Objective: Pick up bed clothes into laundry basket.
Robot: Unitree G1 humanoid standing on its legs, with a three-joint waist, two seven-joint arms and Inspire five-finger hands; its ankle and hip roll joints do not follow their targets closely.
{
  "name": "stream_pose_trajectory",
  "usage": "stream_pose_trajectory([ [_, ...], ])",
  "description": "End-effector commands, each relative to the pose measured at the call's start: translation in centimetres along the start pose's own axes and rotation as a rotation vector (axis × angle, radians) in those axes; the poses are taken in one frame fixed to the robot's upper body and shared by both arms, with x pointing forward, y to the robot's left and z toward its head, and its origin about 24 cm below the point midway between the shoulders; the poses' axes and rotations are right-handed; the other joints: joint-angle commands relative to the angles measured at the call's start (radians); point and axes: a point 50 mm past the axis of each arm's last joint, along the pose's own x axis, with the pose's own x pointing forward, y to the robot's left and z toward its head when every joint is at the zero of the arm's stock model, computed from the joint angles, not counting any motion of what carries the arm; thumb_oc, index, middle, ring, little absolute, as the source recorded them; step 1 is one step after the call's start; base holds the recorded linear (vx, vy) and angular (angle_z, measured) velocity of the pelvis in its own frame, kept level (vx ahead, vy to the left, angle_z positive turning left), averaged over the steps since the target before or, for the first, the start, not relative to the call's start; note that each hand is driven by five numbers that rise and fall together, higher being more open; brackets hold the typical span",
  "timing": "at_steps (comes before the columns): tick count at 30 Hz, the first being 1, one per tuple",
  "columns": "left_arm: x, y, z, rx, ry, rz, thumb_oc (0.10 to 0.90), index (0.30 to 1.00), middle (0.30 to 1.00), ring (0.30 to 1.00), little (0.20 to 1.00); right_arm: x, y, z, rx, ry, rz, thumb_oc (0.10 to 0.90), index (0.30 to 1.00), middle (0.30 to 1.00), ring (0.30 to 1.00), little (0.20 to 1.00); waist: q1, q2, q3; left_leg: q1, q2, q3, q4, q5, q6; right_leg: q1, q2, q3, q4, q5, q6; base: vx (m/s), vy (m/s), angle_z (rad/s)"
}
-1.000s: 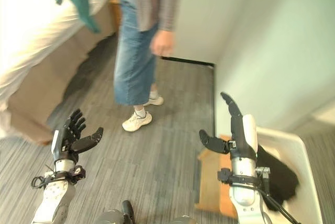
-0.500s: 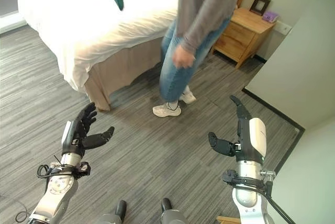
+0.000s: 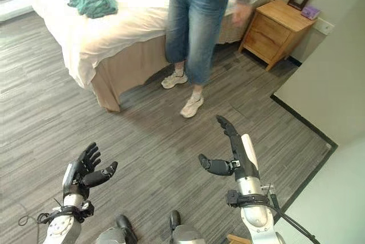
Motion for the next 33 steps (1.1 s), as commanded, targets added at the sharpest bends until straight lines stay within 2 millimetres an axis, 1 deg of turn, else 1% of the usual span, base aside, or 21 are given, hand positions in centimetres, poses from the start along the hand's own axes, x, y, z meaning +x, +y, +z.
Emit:
stream_pose_trajectory([
  [1,1.1,1.4,5.5,0.087,-0.254,-0.021,0.800,0.900,0.900,0.900,0.900,2.1,-1.8,4.4,0.028,-0.256,-0.096,0.800,0.900,0.900,0.900,0.900,-0.018,-0.051,-0.088,-0.049,0.042,0.038,0.108,-0.087,-0.027,0.079,-0.054,-0.016,0.005,-0.172,0.047,0.04,0.012,0.29],
  [5,1.2,1.4,5.6,0.099,-0.259,-0.016,0.800,0.900,0.900,0.900,0.900,2.7,-1.7,5.1,0.000,-0.287,-0.085,0.800,0.900,0.900,0.900,0.900,-0.007,-0.050,-0.078,-0.076,0.008,0.005,0.042,-0.059,-0.027,0.066,-0.061,-0.034,0.001,-0.174,0.059,0.11,0.059,0.37],
  [6,1.2,1.4,5.7,0.106,-0.260,-0.014,0.800,0.900,0.900,0.900,0.900,3.1,-1.6,5.6,-0.020,-0.312,-0.075,0.800,0.900,0.900,0.900,0.900,0.011,-0.049,-0.066,-0.113,0.011,-0.013,-0.007,-0.016,-0.042,0.062,-0.068,-0.038,-0.006,-0.183,0.067,0.16,0.110,0.26],
  [9,1.3,1.4,5.6,0.091,-0.259,-0.005,0.800,0.900,0.900,0.900,0.900,3.6,-1.6,6.1,-0.046,-0.336,-0.069,0.800,0.900,0.900,0.900,0.900,0.040,-0.048,-0.060,-0.198,0.020,-0.092,-0.053,0.021,-0.074,0.065,-0.103,-0.063,-0.010,-0.199,0.089,0.25,0.137,0.21],
  [12,1.4,1.3,5.6,0.114,-0.255,-0.004,0.800,0.900,0.900,0.900,0.900,4.2,-1.5,7.2,-0.096,-0.383,-0.053,0.800,0.900,0.900,0.900,0.900,0.044,-0.019,-0.076,-0.180,0.026,-0.092,-0.081,0.057,-0.066,0.105,-0.145,-0.061,0.008,-0.211,0.129,0.38,0.236,0.10],
  [14,1.8,1.2,6.2,0.143,-0.274,-0.011,0.800,0.900,0.900,0.900,0.900,4.3,-1.2,7.7,-0.087,-0.410,-0.048,0.800,0.900,0.900,0.900,0.900,0.049,-0.033,-0.072,-0.150,-0.009,-0.100,-0.076,0.031,-0.041,0.084,-0.194,-0.039,0.127,-0.203,0.139,0.28,0.189,-0.20],
  [15,1.8,1.2,6.2,0.143,-0.275,-0.011,0.800,0.900,0.900,0.900,0.900,4.3,-1.2,7.8,-0.087,-0.410,-0.048,0.800,0.900,0.900,0.900,0.900,0.050,-0.034,-0.072,-0.150,-0.010,-0.099,-0.076,0.031,-0.041,0.083,-0.195,-0.038,0.128,-0.204,0.139,0.29,0.188,-0.20],
  [16,2.6,1.0,7.2,0.180,-0.309,-0.020,0.800,0.900,0.900,0.900,0.900,4.6,-0.8,8.4,-0.077,-0.442,-0.041,0.800,0.900,0.900,0.900,0.900,0.044,-0.050,-0.062,-0.095,-0.057,-0.097,-0.080,-0.011,-0.009,0.009,-0.226,-0.017,0.313,-0.085,0.156,0.30,0.184,-0.17],
  [17,2.8,1.0,7.8,0.196,-0.331,-0.021,0.800,0.900,0.900,0.900,0.900,4.7,-0.8,8.5,-0.076,-0.444,-0.042,0.800,0.900,0.900,0.900,0.900,0.034,-0.055,-0.048,-0.064,-0.079,-0.101,-0.088,-0.024,0.009,-0.044,-0.237,0.018,0.429,-0.006,0.160,0.29,0.187,-0.08],
  [18,2.9,1.0,7.9,0.196,-0.333,-0.020,0.800,0.900,0.900,0.900,0.900,4.7,-0.8,8.6,-0.075,-0.446,-0.042,0.800,0.900,0.900,0.900,0.900,0.038,-0.053,-0.047,-0.067,-0.076,-0.096,-0.090,-0.020,0.011,-0.052,-0.233,0.024,0.430,0.000,0.160,0.37,0.125,-0.10],
  [19,3.4,0.4,8.8,0.227,-0.371,-0.046,0.800,0.900,0.900,0.900,0.900,4.8,-0.5,8.7,-0.059,-0.454,-0.039,0.800,0.900,0.900,0.900,0.900,0.007,-0.044,-0.027,-0.012,-0.092,-0.116,-0.113,-0.048,0.030,-0.133,-0.192,0.090,0.578,0.037,0.144,0.43,0.067,0.29],
  [21,3.6,-0.1,9.6,0.236,-0.403,-0.068,0.800,0.900,0.900,0.900,0.900,4.4,-0.4,8.5,-0.054,-0.445,-0.027,0.800,0.900,0.900,0.900,0.900,-0.026,-0.025,-0.015,0.042,-0.095,-0.159,-0.144,-0.060,0.026,-0.209,-0.099,0.149,0.625,-0.049,0.129,0.57,0.038,0.73],
  [22,3.7,-0.3,10.1,0.240,-0.426,-0.079,0.800,0.900,0.900,0.900,0.900,4.2,-0.4,8.4,-0.051,-0.442,-0.021,0.800,0.900,0.900,0.900,0.900,-0.042,-0.021,-0.006,0.060,-0.102,-0.183,-0.151,-0.067,0.020,-0.239,-0.072,0.157,0.606,-0.088,0.124,0.45,-0.042,0.90],
  [25,4.0,-1.0,11.2,0.229,-0.473,-0.105,0.800,0.900,0.900,0.900,0.900,4.2,-0.3,8.5,-0.043,-0.445,-0.010,0.800,0.900,0.900,0.900,0.900,-0.079,-0.018,-0.004,0.109,-0.116,-0.221,-0.160,-0.101,0.005,-0.307,-0.044,0.137,0.449,-0.125,0.091,0.44,-0.123,0.92],
  [26,4.1,-1.2,11.3,0.220,-0.480,-0.114,0.800,0.900,0.900,0.900,0.900,4.3,-0.3,8.5,-0.044,-0.446,-0.005,0.800,0.900,0.900,0.900,0.900,-0.097,-0.026,-0.009,0.142,-0.134,-0.241,-0.166,-0.125,0.000,-0.332,-0.033,0.133,0.355,-0.111,0.089,0.41,-0.113,0.86],
  [27,4.1,-1.2,11.3,0.220,-0.478,-0.113,0.800,0.900,0.900,0.900,0.900,4.3,-0.2,8.5,-0.043,-0.445,-0.004,0.800,0.900,0.900,0.900,0.900,-0.103,-0.021,-0.009,0.147,-0.131,-0.248,-0.169,-0.130,0.001,-0.318,-0.033,0.125,0.339,-0.111,0.091,0.60,-0.192,0.73],
  [28,4.2,-1.3,11.6,0.209,-0.488,-0.116,0.800,0.900,0.900,0.900,0.900,4.4,-0.2,8.5,-0.046,-0.446,0.001,0.800,0.900,0.900,0.900,0.900,-0.129,-0.030,-0.015,0.202,-0.152,-0.277,-0.171,-0.171,-0.009,-0.362,-0.025,0.105,0.201,-0.057,0.101,0.41,-0.103,0.64],
  [29,4.2,-1.3,11.5,0.208,-0.488,-0.115,0.800,0.900,0.900,0.900,0.900,4.4,-0.2,8.5,-0.046,-0.447,0.001,0.800,0.900,0.900,0.900,0.900,-0.134,-0.024,-0.014,0.204,-0.147,-0.282,-0.171,-0.176,-0.009,-0.351,-0.022,0.099,0.187,-0.054,0.103,0.76,-0.258,0.73],
  [30,4.4,-1.4,11.6,0.211,-0.486,-0.104,0.800,0.900,0.900,0.900,0.900,4.4,-0.1,8.2,-0.046,-0.433,0.002,0.800,0.900,0.900,0.900,0.900,-0.165,-0.025,-0.019,0.270,-0.153,-0.302,-0.172,-0.229,-0.024,-0.396,-0.026,0.034,0.087,-0.003,0.124,0.54,-0.195,0.92],
  [32,4.4,-1.5,11.3,0.225,-0.481,-0.097,0.800,0.900,0.900,0.900,0.900,4.4,-0.2,7.9,-0.063,-0.419,0.002,0.800,0.900,0.900,0.900,0.900,-0.195,-0.027,-0.030,0.321,-0.154,-0.309,-0.150,-0.281,-0.030,-0.422,-0.035,-0.014,0.071,0.017,0.129,0.65,-0.280,0.95],
  [33,4.5,-1.5,11.3,0.227,-0.484,-0.090,0.800,0.900,0.900,0.900,0.900,4.3,-0.3,7.7,-0.072,-0.413,0.001,0.800,0.900,0.900,0.900,0.900,-0.213,-0.030,-0.039,0.350,-0.156,-0.314,-0.135,-0.305,-0.034,-0.433,-0.042,-0.007,0.088,0.028,0.126,0.57,-0.279,0.56],
])
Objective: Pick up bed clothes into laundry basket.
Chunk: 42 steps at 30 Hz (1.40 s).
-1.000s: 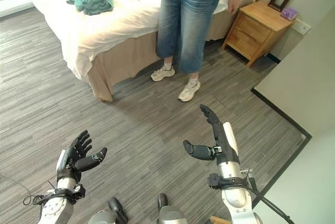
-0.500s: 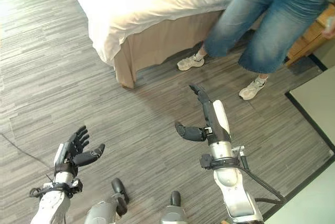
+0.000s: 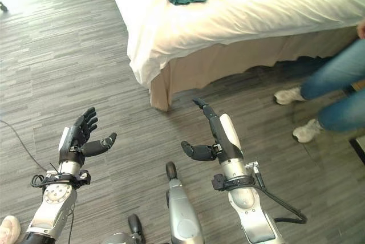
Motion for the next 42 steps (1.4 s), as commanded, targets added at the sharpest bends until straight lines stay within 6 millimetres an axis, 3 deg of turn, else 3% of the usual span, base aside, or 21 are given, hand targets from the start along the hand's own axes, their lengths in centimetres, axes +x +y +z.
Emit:
stream_pose_trajectory([
  [1,1.5,0.9,5.5,0.069,-0.289,-0.008,0.800,0.900,0.900,0.900,0.900,1.9,-3.2,3.9,-0.028,-0.238,-0.145,0.800,0.900,0.900,0.900,0.900,-0.093,-0.031,-0.080,0.113,-0.058,0.037,0.097,-0.161,-0.002,0.048,0.018,0.035,-0.109,0.046,0.035,0.37,-0.195,0.26],
  [2,1.5,0.9,5.5,0.069,-0.288,-0.008,0.800,0.900,0.900,0.900,0.900,1.9,-3.2,3.9,-0.029,-0.237,-0.145,0.800,0.900,0.900,0.900,0.900,-0.093,-0.031,-0.078,0.113,-0.056,0.036,0.103,-0.165,-0.002,0.052,0.018,0.033,-0.110,0.045,0.035,0.48,-0.289,0.46],
  [4,1.1,1.5,5.4,0.072,-0.290,0.020,0.800,0.900,0.900,0.900,0.900,2.0,-3.8,4.3,-0.054,-0.262,-0.129,0.800,0.900,0.900,0.900,0.900,-0.089,0.001,-0.092,0.059,0.013,0.046,0.395,-0.033,-0.070,0.142,0.017,0.042,-0.086,0.046,-0.021,0.50,-0.339,0.49],
  [5,1.1,1.5,5.4,0.072,-0.290,0.021,0.800,0.900,0.900,0.900,0.900,2.1,-3.8,4.3,-0.054,-0.263,-0.129,0.800,0.900,0.900,0.900,0.900,-0.092,-0.002,-0.094,0.052,0.012,0.042,0.400,-0.030,-0.072,0.140,0.015,0.040,-0.088,0.050,-0.024,0.38,-0.385,-0.22],
  [6,1.2,2.2,5.7,0.039,-0.304,0.069,0.800,0.900,0.900,0.900,0.900,2.6,-4.4,4.5,-0.090,-0.273,-0.132,0.800,0.900,0.900,0.900,0.900,-0.067,-0.010,-0.075,-0.043,0.071,0.047,0.668,0.125,-0.108,0.215,0.027,0.048,-0.085,0.006,-0.083,0.33,-0.394,-0.49],
  [8,1.4,2.8,5.8,0.037,-0.313,0.112,0.800,0.900,0.900,0.900,0.900,3.1,-5.0,4.9,-0.112,-0.294,-0.151,0.800,0.900,0.900,0.900,0.900,-0.035,-0.042,-0.069,-0.128,0.100,0.100,0.842,0.160,-0.114,0.306,0.021,0.078,-0.126,-0.020,-0.123,0.46,-0.361,-0.57],
  [9,1.5,3.2,6.0,0.035,-0.320,0.126,0.800,0.900,0.900,0.900,0.900,3.2,-5.2,4.9,-0.131,-0.292,-0.151,0.800,0.900,0.900,0.900,0.900,-0.020,-0.050,-0.064,-0.164,0.123,0.139,0.851,0.154,-0.109,0.338,0.013,0.085,-0.132,-0.032,-0.130,0.44,-0.127,-0.68],
  [11,1.5,3.5,6.3,0.031,-0.334,0.146,0.800,0.900,0.900,0.900,0.900,3.2,-5.4,5.0,-0.141,-0.293,-0.156,0.800,0.900,0.900,0.900,0.900,0.000,-0.057,-0.058,-0.201,0.137,0.178,0.814,0.149,-0.102,0.369,0.002,0.095,-0.141,-0.042,-0.128,0.33,0.029,-0.78],
  [12,1.5,4.3,7.0,0.028,-0.369,0.181,0.800,0.900,0.900,0.900,0.900,3.1,-5.7,5.0,-0.165,-0.291,-0.158,0.800,0.900,0.900,0.900,0.900,0.024,-0.039,-0.051,-0.248,0.137,0.198,0.669,0.141,-0.089,0.422,-0.004,0.110,-0.161,-0.067,-0.111,0.38,0.156,-0.53],
  [15,1.4,5.9,8.4,0.016,-0.444,0.262,0.800,0.900,0.900,0.900,0.900,2.9,-6.2,4.9,-0.207,-0.284,-0.138,0.800,0.900,0.900,0.900,0.900,0.047,0.006,-0.057,-0.257,0.109,0.213,0.319,0.137,-0.079,0.483,-0.021,0.112,-0.183,-0.109,-0.060,0.47,0.233,-0.62],
  [16,1.5,6.2,9.1,0.021,-0.471,0.277,0.800,0.900,0.900,0.900,0.900,2.9,-6.4,4.8,-0.216,-0.277,-0.135,0.800,0.900,0.900,0.900,0.900,0.058,0.024,-0.062,-0.258,0.094,0.201,0.211,0.172,-0.081,0.495,-0.023,0.112,-0.186,-0.115,-0.048,0.43,0.205,-1.08],
  [18,1.6,6.9,10.3,0.032,-0.523,0.302,0.800,0.900,0.900,0.900,0.900,2.8,-6.8,4.5,-0.234,-0.259,-0.135,0.800,0.900,0.900,0.900,0.900,0.079,0.034,-0.068,-0.287,0.102,0.189,0.127,0.237,-0.095,0.545,-0.041,0.104,-0.194,-0.145,-0.033,0.40,0.147,-0.05],
  [22,1.2,7.8,10.9,0.059,-0.551,0.307,0.800,0.900,0.900,0.900,0.900,2.4,-7.0,4.1,-0.263,-0.238,-0.134,0.800,0.900,0.900,0.900,0.900,0.098,0.044,-0.077,-0.290,0.109,0.177,0.081,0.265,-0.099,0.592,-0.055,0.107,-0.169,-0.188,-0.020,0.35,0.123,0.06],
  [24,0.6,8.2,10.7,0.081,-0.533,0.309,0.800,0.900,0.900,0.900,0.900,2.5,-6.9,4.3,-0.297,-0.246,-0.135,0.800,0.900,0.900,0.900,0.900,0.121,0.035,-0.096,-0.264,0.083,0.154,0.066,0.250,-0.077,0.607,-0.073,0.124,-0.116,-0.205,-0.011,0.39,0.101,-0.11],
  [28,0.8,8.1,10.4,0.091,-0.517,0.304,0.800,0.900,0.900,0.900,0.900,3.8,-6.8,4.8,-0.341,-0.268,-0.155,0.800,0.900,0.900,0.900,0.900,0.144,-0.004,-0.118,-0.206,0.044,0.179,0.036,0.212,-0.034,0.552,-0.095,0.143,0.046,-0.150,0.032,0.27,0.064,-0.13],
  [29,1.0,8.0,10.6,0.082,-0.520,0.298,0.800,0.900,0.900,0.900,0.900,4.3,-6.9,5.0,-0.362,-0.275,-0.160,0.800,0.900,0.900,0.900,0.900,0.139,-0.021,-0.110,-0.188,0.026,0.174,0.031,0.197,-0.023,0.513,-0.101,0.163,0.135,-0.096,0.054,0.14,0.067,-0.23],
  [31,1.5,8.1,10.4,0.062,-0.506,0.315,0.800,0.900,0.900,0.900,0.900,5.3,-6.9,5.0,-0.374,-0.270,-0.177,0.800,0.900,0.900,0.900,0.900,0.140,-0.017,-0.093,-0.177,0.039,0.163,0.024,0.189,-0.009,0.412,-0.064,0.211,0.249,-0.060,0.064,0.09,0.013,0.06],
  [35,2.4,8.2,9.8,0.037,-0.463,0.316,0.800,0.900,0.900,0.900,0.900,6.9,-8.2,5.1,-0.446,-0.255,-0.215,0.800,0.900,0.900,0.900,0.900,0.141,-0.017,-0.091,-0.155,0.039,0.141,0.022,0.158,-0.018,0.348,-0.059,0.184,0.114,-0.117,0.030,0.15,-0.074,0.25],
  [39,2.0,9.0,9.1,0.071,-0.415,0.329,0.800,0.900,0.900,0.900,0.900,7.2,-8.9,4.7,-0.452,-0.223,-0.237,0.800,0.900,0.900,0.900,0.900,0.148,-0.041,-0.093,-0.139,0.045,0.134,0.030,0.136,-0.029,0.367,-0.099,0.117,-0.020,-0.103,0.030,0.16,-0.175,0.36],
  [40,1.8,8.8,7.4,0.055,-0.351,0.332,0.800,0.900,0.900,0.900,0.900,8.1,-8.6,4.9,-0.481,-0.223,-0.202,0.800,0.900,0.900,0.900,0.900,0.165,-0.055,-0.108,-0.134,0.055,0.146,0.042,0.137,-0.038,0.411,-0.111,0.079,-0.089,-0.101,0.028,0.12,-0.150,0.13],
  [42,1.6,8.7,6.7,0.048,-0.323,0.324,0.800,0.900,0.900,0.900,0.900,8.5,-8.5,5.0,-0.496,-0.227,-0.182,0.800,0.900,0.900,0.900,0.900,0.169,-0.054,-0.114,-0.130,0.059,0.148,0.038,0.142,-0.042,0.430,-0.110,0.070,-0.109,-0.096,0.028,0.12,-0.141,-0.05],
])
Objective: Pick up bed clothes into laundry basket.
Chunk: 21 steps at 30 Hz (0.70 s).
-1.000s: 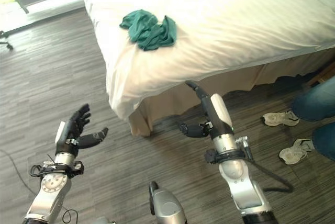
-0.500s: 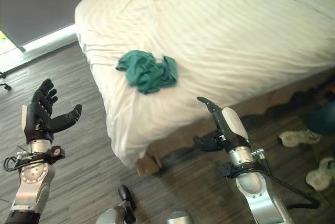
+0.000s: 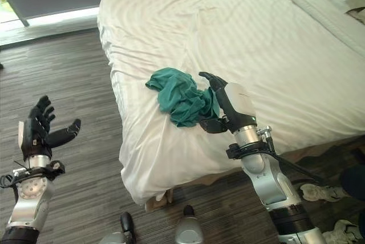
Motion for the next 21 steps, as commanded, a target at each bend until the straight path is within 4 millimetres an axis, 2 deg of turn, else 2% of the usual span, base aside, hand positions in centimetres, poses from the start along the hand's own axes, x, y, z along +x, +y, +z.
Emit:
stream_pose_trajectory([
  [1,2.1,1.0,4.7,0.007,-0.213,-0.023,0.800,0.900,0.900,0.900,0.900,3.1,-3.2,3.2,0.009,-0.150,-0.169,0.800,0.900,0.900,0.900,0.900,0.009,-0.091,-0.059,0.052,-0.017,0.058,0.021,-0.070,-0.083,0.087,-0.093,-0.045,-0.051,-0.036,0.035,0.10,-0.119,-0.04],
  [4,2.1,0.8,3.7,0.017,-0.164,-0.051,0.800,0.900,0.900,0.900,0.900,4.6,-2.7,3.4,0.012,-0.147,-0.131,0.800,0.900,0.900,0.900,0.900,0.027,-0.091,-0.061,0.054,-0.011,0.051,0.012,-0.064,-0.091,0.114,-0.093,-0.065,-0.088,-0.032,0.035,0.08,-0.108,0.01],
  [6,2.2,0.8,3.6,0.014,-0.161,-0.054,0.800,0.900,0.900,0.900,0.900,5.3,-2.6,3.5,0.011,-0.146,-0.125,0.800,0.900,0.900,0.900,0.900,0.026,-0.091,-0.058,0.053,-0.011,0.051,0.010,-0.064,-0.094,0.122,-0.091,-0.069,-0.104,-0.028,0.036,0.05,-0.080,0.07],
  [8,2.3,0.7,3.5,0.010,-0.152,-0.071,0.800,0.900,0.900,0.900,0.900,6.8,-2.0,3.8,0.006,-0.132,-0.089,0.800,0.900,0.900,0.900,0.900,0.044,-0.089,-0.052,0.051,-0.007,0.051,0.007,-0.060,-0.099,0.131,-0.088,-0.074,-0.122,-0.024,0.035,0.05,-0.094,0.08],
  [13,2.8,1.1,3.4,0.019,-0.143,-0.063,0.800,0.900,0.900,0.900,0.900,8.5,-1.1,3.9,-0.002,-0.104,-0.043,0.800,0.900,0.900,0.900,0.900,0.057,-0.081,-0.043,0.042,-0.001,0.052,0.001,-0.053,-0.107,0.130,-0.084,-0.079,-0.133,-0.025,0.033,0.01,-0.069,0.06],
  [16,3.2,1.6,3.5,0.029,-0.144,-0.044,0.800,0.900,0.900,0.900,0.900,9.4,-0.3,4.4,0.014,-0.103,-0.020,0.800,0.900,0.900,0.900,0.900,0.064,-0.076,-0.036,0.038,0.001,0.045,0.001,-0.049,-0.109,0.132,-0.081,-0.079,-0.131,-0.029,0.030,0.01,-0.062,0.09],
  [20,3.7,2.5,3.7,0.034,-0.151,-0.003,0.800,0.900,0.900,0.900,0.900,10.5,-0.3,5.7,0.029,-0.134,-0.012,0.800,0.900,0.900,0.900,0.900,0.068,-0.071,-0.016,0.020,0.004,0.040,-0.001,-0.035,-0.112,0.112,-0.074,-0.075,-0.119,-0.032,0.025,-0.04,-0.056,0.04],
  [21,3.9,2.8,3.6,0.032,-0.145,0.013,0.800,0.900,0.900,0.900,0.900,10.8,0.3,6.3,0.051,-0.138,0.000,0.800,0.900,0.900,0.900,0.900,0.070,-0.064,-0.005,0.009,0.006,0.038,-0.004,-0.027,-0.115,0.098,-0.071,-0.072,-0.117,-0.032,0.021,-0.03,-0.024,-0.02],
])
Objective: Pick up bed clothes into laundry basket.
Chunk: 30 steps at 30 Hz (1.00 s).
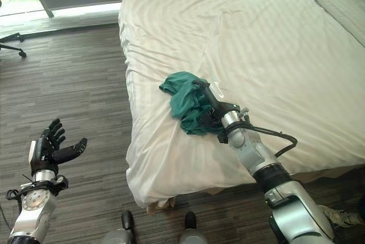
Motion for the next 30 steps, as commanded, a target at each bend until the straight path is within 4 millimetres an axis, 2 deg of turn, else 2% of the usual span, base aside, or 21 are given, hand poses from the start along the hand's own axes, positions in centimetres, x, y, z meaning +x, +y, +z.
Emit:
stream_pose_trajectory([
  [1,3.0,2.2,6.2,-0.006,-0.272,0.068,0.800,0.900,0.900,0.900,0.900,2.9,-4.5,5.1,0.057,-0.175,-0.177,0.800,0.900,0.900,0.900,0.900,-0.005,-0.069,-0.007,0.043,0.012,0.046,0.002,-0.039,-0.058,0.040,-0.067,-0.029,0.040,-0.115,0.019,-0.05,-0.049,-0.02],
  [2,3.1,2.3,6.2,-0.003,-0.270,0.075,0.800,0.900,0.900,0.900,0.900,3.0,-4.1,5.2,0.076,-0.169,-0.167,0.624,0.636,0.636,0.636,0.636,-0.004,-0.066,0.001,0.035,0.015,0.047,0.001,-0.034,-0.060,0.031,-0.065,-0.031,0.039,-0.113,0.017,-0.04,-0.043,-0.01],
  [3,3.2,2.3,6.2,-0.001,-0.269,0.073,0.800,0.900,0.900,0.900,0.900,3.1,-3.6,5.2,0.095,-0.162,-0.155,0.400,0.300,0.300,0.300,0.300,-0.003,-0.064,0.007,0.027,0.017,0.045,0.001,-0.030,-0.063,0.027,-0.061,-0.033,0.035,-0.112,0.016,-0.09,-0.073,0.00],
  [5,3.5,1.6,6.6,0.001,-0.284,0.056,0.800,0.900,0.900,0.900,0.900,3.2,-2.3,4.1,0.135,-0.101,-0.122,0.400,0.300,0.300,0.300,0.300,-0.002,-0.054,0.027,0.000,0.027,0.047,0.001,-0.019,-0.070,0.005,-0.051,-0.043,0.025,-0.105,0.014,-0.09,-0.063,0.02],
  [6,3.5,1.6,6.6,0.001,-0.284,0.056,0.800,0.900,0.900,0.900,0.900,3.2,-2.3,4.1,0.135,-0.101,-0.122,0.400,0.300,0.300,0.300,0.300,-0.002,-0.054,0.027,-0.001,0.027,0.047,0.001,-0.019,-0.070,0.004,-0.051,-0.043,0.025,-0.105,0.014,-0.04,-0.036,0.03],
  [7,4.0,1.3,7.1,0.076,-0.295,0.054,0.800,0.900,0.900,0.900,0.900,3.2,-1.5,4.3,0.139,-0.101,-0.092,0.400,0.300,0.300,0.300,0.300,-0.013,-0.053,0.027,-0.003,0.031,0.056,0.001,-0.017,-0.073,0.002,-0.045,-0.043,0.023,-0.104,0.016,0.00,0.000,0.00],
  [8,4.1,1.3,7.2,0.079,-0.297,0.055,0.800,0.900,0.900,0.900,0.900,3.2,-1.6,4.3,0.140,-0.100,-0.093,0.400,0.300,0.300,0.300,0.300,-0.012,-0.054,0.028,-0.003,0.031,0.056,0.001,-0.017,-0.073,0.001,-0.045,-0.043,0.023,-0.104,0.016,0.00,0.000,0.00],
  [9,4.9,1.6,8.3,0.041,-0.328,0.084,0.800,0.900,0.900,0.900,0.900,3.4,-1.4,4.7,0.130,-0.112,-0.090,0.400,0.300,0.300,0.300,0.300,-0.015,-0.049,0.021,0.001,0.032,0.058,0.001,-0.017,-0.074,0.003,-0.043,-0.043,0.021,-0.101,0.019,-0.01,0.034,-0.02],
  [11,5.1,2.0,9.1,0.006,-0.354,0.106,0.800,0.900,0.900,0.900,0.900,3.7,-1.9,5.1,0.106,-0.120,-0.100,0.400,0.300,0.300,0.300,0.300,-0.017,-0.048,0.013,0.008,0.032,0.060,0.001,-0.021,-0.074,0.008,-0.045,-0.042,0.022,-0.100,0.020,-0.02,0.051,0.00],
  [13,5.4,2.2,9.3,-0.008,-0.354,0.125,0.800,0.900,0.900,0.900,0.900,4.0,-2.6,5.8,0.095,-0.138,-0.116,0.400,0.300,0.300,0.300,0.300,-0.024,-0.051,0.004,0.021,0.030,0.062,0.001,-0.026,-0.072,0.016,-0.048,-0.039,0.024,-0.097,0.022,-0.02,0.059,0.01],
  [18,6.3,2.2,10.5,0.002,-0.374,0.132,0.800,0.900,0.900,0.900,0.900,4.8,-6.6,7.6,0.062,-0.201,-0.226,0.400,0.300,0.300,0.300,0.300,-0.030,-0.071,-0.034,0.048,0.018,0.062,0.001,-0.046,-0.063,0.032,-0.064,-0.030,0.026,-0.085,0.035,0.00,0.058,-0.02],
  [19,6.3,2.2,10.5,0.002,-0.374,0.132,0.800,0.900,0.900,0.900,0.900,4.8,-6.6,7.6,0.062,-0.201,-0.226,0.400,0.300,0.300,0.300,0.300,-0.029,-0.071,-0.034,0.048,0.017,0.062,0.001,-0.047,-0.063,0.032,-0.064,-0.030,0.026,-0.085,0.035,0.00,0.067,-0.02],
  [20,6.5,2.5,11.0,0.008,-0.388,0.142,0.800,0.900,0.900,0.900,0.900,4.8,-8.8,8.0,0.045,-0.220,-0.289,0.400,0.300,0.300,0.300,0.300,-0.032,-0.081,-0.053,0.054,0.014,0.062,0.001,-0.052,-0.060,0.035,-0.071,-0.029,0.027,-0.078,0.041,0.01,0.068,-0.05],
  [23,6.5,3.2,11.8,0.024,-0.415,0.156,0.800,0.900,0.900,0.900,0.900,4.6,-12.4,8.3,0.005,-0.236,-0.391,0.400,0.300,0.300,0.300,0.300,-0.033,-0.099,-0.080,0.063,0.008,0.065,0.002,-0.062,-0.055,0.039,-0.081,-0.027,0.030,-0.068,0.053,0.02,0.067,-0.05],
  [24,6.5,3.2,11.8,0.023,-0.415,0.156,0.800,0.900,0.900,0.900,0.900,4.6,-12.4,8.3,0.005,-0.237,-0.392,0.400,0.300,0.300,0.300,0.300,-0.032,-0.099,-0.079,0.063,0.007,0.065,0.002,-0.063,-0.054,0.039,-0.082,-0.027,0.030,-0.068,0.053,0.00,0.088,-0.06],
  [25,6.3,3.6,12.6,0.038,-0.449,0.166,0.800,0.900,0.900,0.900,0.900,4.1,-14.1,8.2,-0.013,-0.242,-0.446,0.400,0.300,0.300,0.300,0.300,-0.038,-0.109,-0.092,0.069,0.002,0.064,0.003,-0.070,-0.050,0.038,-0.088,-0.025,0.037,-0.063,0.059,0.01,0.077,-0.08],
  [27,6.3,4.0,13.6,0.051,-0.484,0.179,0.800,0.900,0.900,0.900,0.900,3.3,-15.8,7.8,-0.034,-0.242,-0.502,0.400,0.300,0.300,0.300,0.300,-0.046,-0.119,-0.105,0.070,-0.003,0.062,0.004,-0.076,-0.045,0.037,-0.094,-0.021,0.044,-0.058,0.066,0.02,0.076,-0.06],
  [30,6.1,4.1,14.5,0.057,-0.523,0.189,0.800,0.900,0.900,0.900,0.900,2.0,-16.7,6.6,-0.024,-0.228,-0.566,0.400,0.300,0.300,0.300,0.300,-0.059,-0.129,-0.114,0.072,-0.011,0.062,0.004,-0.085,-0.039,0.036,-0.105,-0.019,0.050,-0.050,0.074,0.03,0.110,-0.01],
])
